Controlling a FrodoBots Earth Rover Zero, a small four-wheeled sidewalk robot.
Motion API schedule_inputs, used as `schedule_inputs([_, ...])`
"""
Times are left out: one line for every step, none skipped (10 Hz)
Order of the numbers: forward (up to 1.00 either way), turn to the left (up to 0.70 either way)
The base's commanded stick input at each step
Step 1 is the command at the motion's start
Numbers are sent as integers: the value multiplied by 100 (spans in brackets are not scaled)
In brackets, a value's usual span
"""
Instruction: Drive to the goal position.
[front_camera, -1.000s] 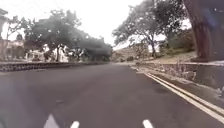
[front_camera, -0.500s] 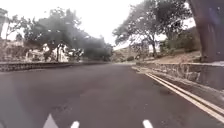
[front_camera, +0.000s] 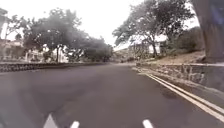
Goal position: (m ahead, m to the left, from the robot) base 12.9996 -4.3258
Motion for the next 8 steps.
schedule_inputs([30,0])
schedule_inputs([30,0])
schedule_inputs([30,0])
schedule_inputs([30,0])
schedule_inputs([50,0])
schedule_inputs([50,0])
schedule_inputs([50,0])
schedule_inputs([50,0])
